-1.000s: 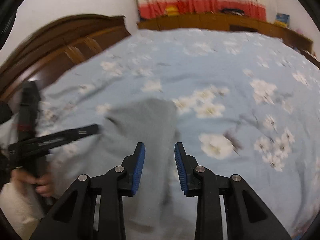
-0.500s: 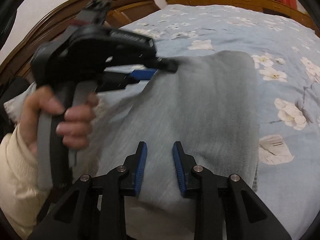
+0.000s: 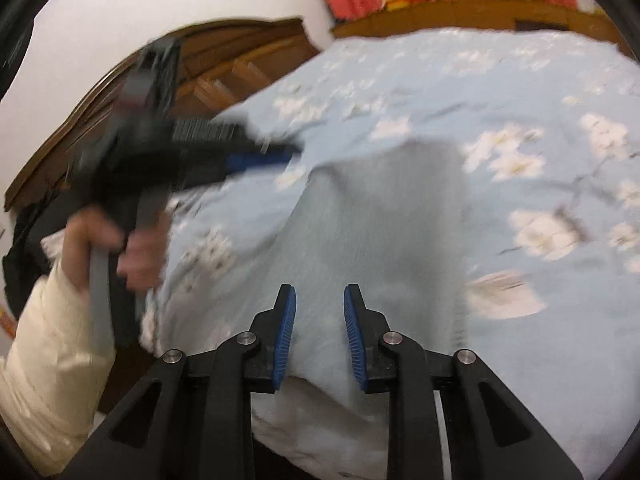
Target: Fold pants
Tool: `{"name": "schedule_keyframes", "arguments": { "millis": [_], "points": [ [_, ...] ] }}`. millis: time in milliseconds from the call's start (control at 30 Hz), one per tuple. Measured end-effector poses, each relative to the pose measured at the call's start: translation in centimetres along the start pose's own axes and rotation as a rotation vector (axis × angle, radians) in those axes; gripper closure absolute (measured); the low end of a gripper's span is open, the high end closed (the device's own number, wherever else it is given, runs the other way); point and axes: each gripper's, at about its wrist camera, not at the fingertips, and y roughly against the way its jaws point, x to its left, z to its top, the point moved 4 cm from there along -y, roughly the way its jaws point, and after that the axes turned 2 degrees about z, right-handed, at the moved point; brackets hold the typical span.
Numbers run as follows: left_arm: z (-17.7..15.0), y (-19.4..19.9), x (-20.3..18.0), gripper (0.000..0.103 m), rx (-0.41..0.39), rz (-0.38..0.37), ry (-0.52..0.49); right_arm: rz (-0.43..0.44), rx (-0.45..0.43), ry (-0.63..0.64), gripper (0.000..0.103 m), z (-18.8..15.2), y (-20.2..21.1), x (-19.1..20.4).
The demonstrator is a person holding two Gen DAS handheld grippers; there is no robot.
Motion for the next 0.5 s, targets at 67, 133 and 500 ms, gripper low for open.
{"name": "schedule_keyframes", "arguments": {
  "millis": [67,133,500],
  "points": [
    [-1.5,0.6,-0.9,0.077,0.014,0.028,-0.058,-0.025,0.007,-0.002,0.075,0.2,0.2,-0.5],
    [-3.3,1.2,-1.8,0.075,0.022,0.04,-0.091,-0.073,0.033,-0.02,0.075,-0.3,0.2,-1.6],
    [-13.5,2.7,-3.3,0.06,0.078,0.131,-0.132,-0.17,0.064,-0.011,0.075,-3.7,2.1,-2.6]
  ]
}}
